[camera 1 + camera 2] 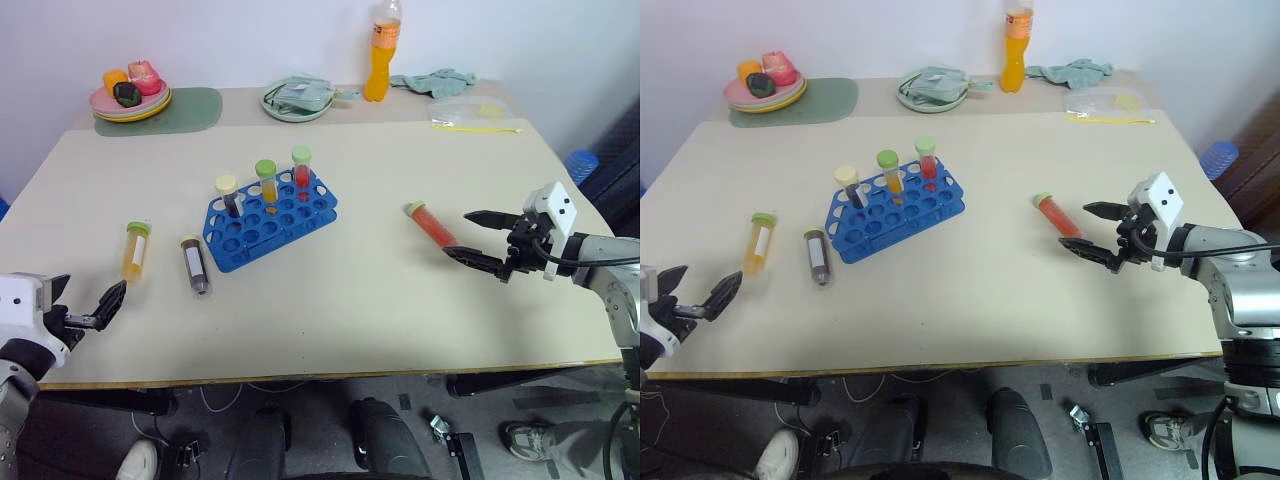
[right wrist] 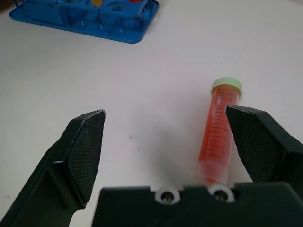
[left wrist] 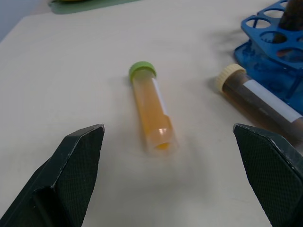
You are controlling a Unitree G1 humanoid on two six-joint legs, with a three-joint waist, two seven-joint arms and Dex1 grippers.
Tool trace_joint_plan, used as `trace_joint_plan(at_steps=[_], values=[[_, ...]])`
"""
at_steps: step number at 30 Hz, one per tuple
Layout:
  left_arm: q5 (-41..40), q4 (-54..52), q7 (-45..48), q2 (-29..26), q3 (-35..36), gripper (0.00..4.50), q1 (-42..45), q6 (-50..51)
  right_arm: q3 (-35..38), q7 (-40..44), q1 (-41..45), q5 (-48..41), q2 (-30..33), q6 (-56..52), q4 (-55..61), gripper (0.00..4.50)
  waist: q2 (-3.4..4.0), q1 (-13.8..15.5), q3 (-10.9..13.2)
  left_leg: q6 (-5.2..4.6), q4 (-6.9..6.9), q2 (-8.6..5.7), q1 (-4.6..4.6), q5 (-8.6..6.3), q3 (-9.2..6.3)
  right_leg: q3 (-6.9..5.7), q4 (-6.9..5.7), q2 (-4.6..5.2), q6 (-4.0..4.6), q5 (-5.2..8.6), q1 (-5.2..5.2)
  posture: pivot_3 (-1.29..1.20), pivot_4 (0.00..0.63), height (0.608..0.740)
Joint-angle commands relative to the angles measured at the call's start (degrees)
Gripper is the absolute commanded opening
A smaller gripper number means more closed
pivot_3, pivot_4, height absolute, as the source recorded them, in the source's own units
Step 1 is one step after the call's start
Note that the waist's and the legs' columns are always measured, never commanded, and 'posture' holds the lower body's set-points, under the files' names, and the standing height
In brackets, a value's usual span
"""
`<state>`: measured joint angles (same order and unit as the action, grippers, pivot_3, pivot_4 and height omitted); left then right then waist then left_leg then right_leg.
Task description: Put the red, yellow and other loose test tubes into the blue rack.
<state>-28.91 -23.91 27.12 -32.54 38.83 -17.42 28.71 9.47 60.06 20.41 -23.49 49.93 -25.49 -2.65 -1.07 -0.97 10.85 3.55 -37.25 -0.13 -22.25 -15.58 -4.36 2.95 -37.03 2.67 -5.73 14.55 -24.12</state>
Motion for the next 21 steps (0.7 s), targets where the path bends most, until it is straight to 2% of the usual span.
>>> trace_joint_plan(at_steps=[1,6,13,17,21], values=[[0.0,-2.1,-0.5,0.3,-0.1,4.49,-0.6,-0.5,0.6,-0.4,0.7,-0.5,-0.4,0.2,1.1,4.5,0.0,0.0,0.0,0.0,0.0,0.0,0.0,0.0,0.0,0.0,0.0,0.0,0.0,0.0,0.0,0.0,0.15,0.74],[-0.2,-3.2,-0.7,0.7,0.0,4.49,-1.1,-0.2,0.2,-0.8,1.3,0.0,-0.7,0.1,0.5,4.5,0.0,0.0,0.0,0.0,0.0,0.0,0.0,0.0,0.0,0.0,0.0,0.0,0.01,0.0,0.0,0.0,0.15,0.74],[-0.6,-5.2,-0.4,1.1,-2.3,4.49,-1.0,-0.2,-0.7,-5.8,6.4,2.2,-2.7,-1.0,-2.3,4.5,0.02,0.0,0.0,0.0,0.0,0.0,0.0,0.0,0.0,0.0,-0.01,0.0,0.01,0.0,-0.01,0.0,0.15,0.74],[-0.2,-6.0,0.0,1.3,-6.3,4.49,0.9,-0.6,-2.0,-9.0,8.3,3.6,-3.2,-4.0,-1.6,4.5,0.01,0.1,0.0,0.0,-0.01,-0.01,-0.01,0.0,0.0,0.0,0.0,0.01,0.0,0.0,0.0,0.0,0.15,0.74],[0.1,-7.1,0.8,2.1,-13.7,4.49,4.1,-0.9,-5.7,-12.2,12.4,7.2,-3.0,-7.7,-2.5,4.5,0.03,0.1,0.0,0.0,-0.02,-0.02,-0.01,0.0,0.0,0.0,-0.01,0.01,0.0,0.0,-0.01,0.0,0.15,0.74]])
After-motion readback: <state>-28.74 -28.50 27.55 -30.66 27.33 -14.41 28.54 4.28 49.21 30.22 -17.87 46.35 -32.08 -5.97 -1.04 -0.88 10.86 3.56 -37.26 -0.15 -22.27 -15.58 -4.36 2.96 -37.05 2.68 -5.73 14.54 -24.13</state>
